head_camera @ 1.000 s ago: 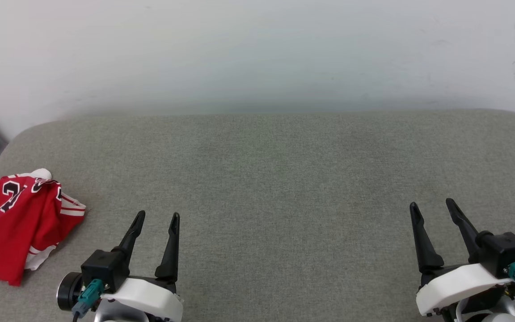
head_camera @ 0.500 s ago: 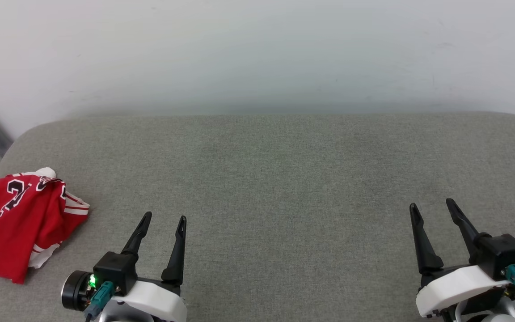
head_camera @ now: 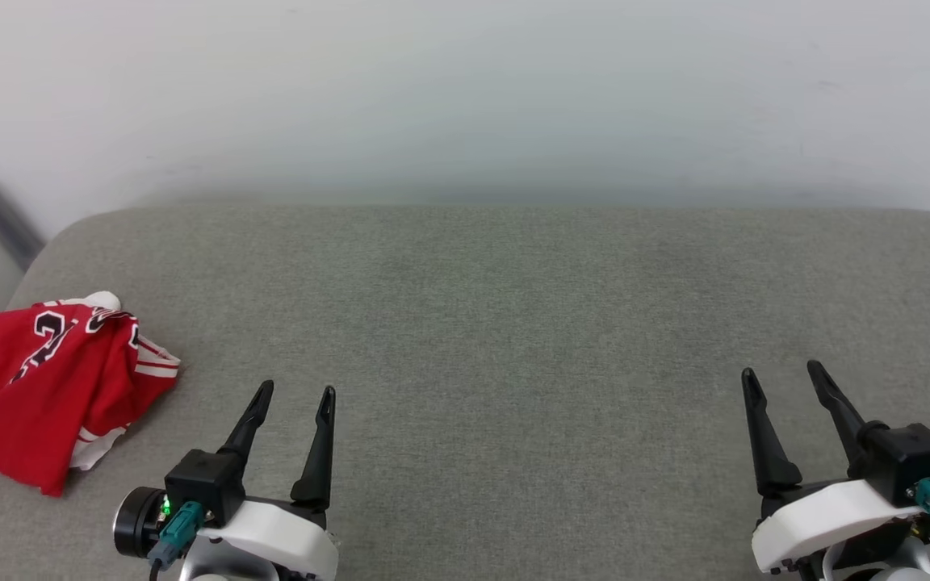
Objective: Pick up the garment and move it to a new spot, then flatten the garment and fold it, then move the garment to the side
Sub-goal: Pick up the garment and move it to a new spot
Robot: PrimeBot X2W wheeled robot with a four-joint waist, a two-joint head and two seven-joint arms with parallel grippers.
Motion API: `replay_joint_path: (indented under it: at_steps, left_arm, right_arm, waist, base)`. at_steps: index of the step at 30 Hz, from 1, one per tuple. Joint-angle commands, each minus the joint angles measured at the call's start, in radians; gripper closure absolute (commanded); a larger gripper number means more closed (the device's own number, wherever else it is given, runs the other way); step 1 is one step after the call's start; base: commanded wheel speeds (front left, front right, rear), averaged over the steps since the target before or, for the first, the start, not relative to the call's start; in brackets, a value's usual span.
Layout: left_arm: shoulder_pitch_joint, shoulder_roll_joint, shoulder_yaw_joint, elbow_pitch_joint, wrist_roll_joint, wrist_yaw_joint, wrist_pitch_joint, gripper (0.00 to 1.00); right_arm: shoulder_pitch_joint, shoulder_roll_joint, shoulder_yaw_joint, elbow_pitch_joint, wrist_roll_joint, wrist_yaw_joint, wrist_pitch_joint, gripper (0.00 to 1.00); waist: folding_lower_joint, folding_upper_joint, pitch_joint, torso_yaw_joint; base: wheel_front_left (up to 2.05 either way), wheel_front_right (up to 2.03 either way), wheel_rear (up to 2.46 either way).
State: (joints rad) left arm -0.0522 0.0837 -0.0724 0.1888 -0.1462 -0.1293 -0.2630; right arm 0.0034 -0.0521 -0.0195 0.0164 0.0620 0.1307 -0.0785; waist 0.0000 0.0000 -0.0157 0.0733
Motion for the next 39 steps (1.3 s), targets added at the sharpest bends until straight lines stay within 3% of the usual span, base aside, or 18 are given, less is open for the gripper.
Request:
replay_joint_path:
  at_steps: [1, 26, 30, 39]
  left_arm:
    - [-0.013, -0.001, 0.005, 0.004, 0.000, -0.002, -0.003, 0.00]
    - [-0.008, 0.018, 0.113, 0.007, 0.031, 0.030, -0.003, 0.00]
    - [-0.001, 0.013, 0.124, 0.002, 0.030, 0.032, -0.003, 0.00]
    - [0.017, 0.002, 0.159, -0.025, 0.033, 0.038, -0.003, 0.00]
  right_arm:
    - [0.004, 0.003, 0.003, -0.003, -0.002, 0.000, -0.002, 0.00]
    - [-0.025, 0.002, 0.104, -0.011, -0.017, 0.000, 0.012, 0.00]
    - [-0.038, 0.002, 0.125, -0.013, -0.018, 0.000, 0.015, 0.00]
    - [-0.085, 0.002, 0.164, 0.008, -0.024, 0.000, 0.018, 0.00]
  waist:
    - [0.0000, 0.0000, -0.002, 0.024]
    - [0.0000, 0.0000, 0.011, 0.413]
    - [0.0000, 0.0000, 0.018, 0.449]
    - [0.0000, 0.0000, 0.039, 0.460]
  base:
    - [0.00, 0.00, 0.00]
    - [0.00, 0.00, 0.00]
    - [0.00, 0.00, 0.00]
    - [0.00, 0.00, 0.00]
